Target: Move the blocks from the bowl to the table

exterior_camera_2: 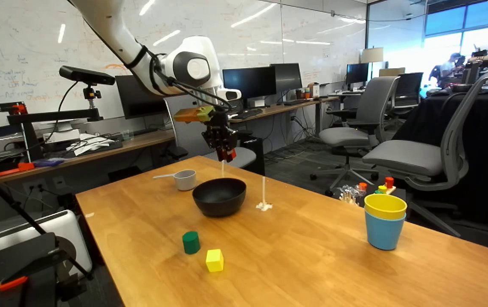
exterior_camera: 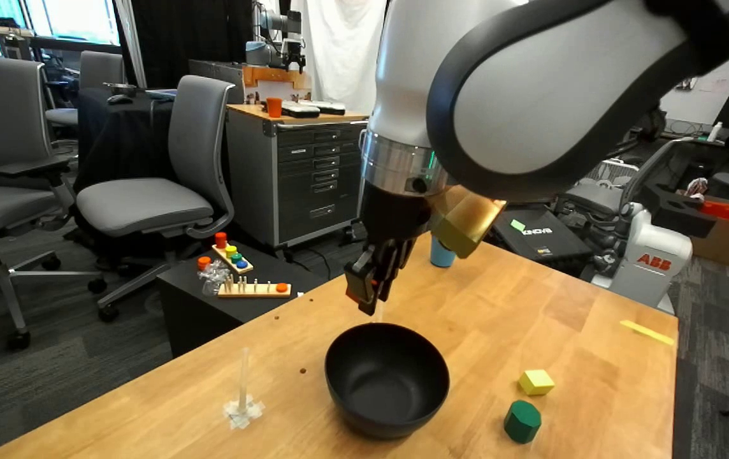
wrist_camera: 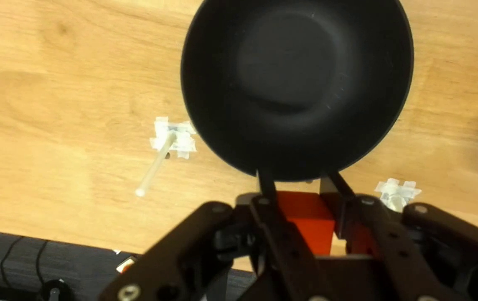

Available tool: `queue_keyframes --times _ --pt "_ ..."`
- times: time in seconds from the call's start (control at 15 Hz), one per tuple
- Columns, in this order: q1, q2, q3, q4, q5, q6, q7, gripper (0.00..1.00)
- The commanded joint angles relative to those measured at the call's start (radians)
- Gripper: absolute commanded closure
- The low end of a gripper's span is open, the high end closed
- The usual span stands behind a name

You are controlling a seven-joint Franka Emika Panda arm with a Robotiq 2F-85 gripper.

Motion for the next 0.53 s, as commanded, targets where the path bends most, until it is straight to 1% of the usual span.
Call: queue_keyframes --times 0.0,0.27,0.47 --pt "-0.014 -0.120 -0.040 -0.104 0.006 0.005 0.094 0.92" --pt "-0.039 -0.171 -0.097 -0.172 0.001 0.058 0.227 0.92" --pt "-0.057 -0.161 -0.132 -0.193 0.002 0.046 0.298 0.92"
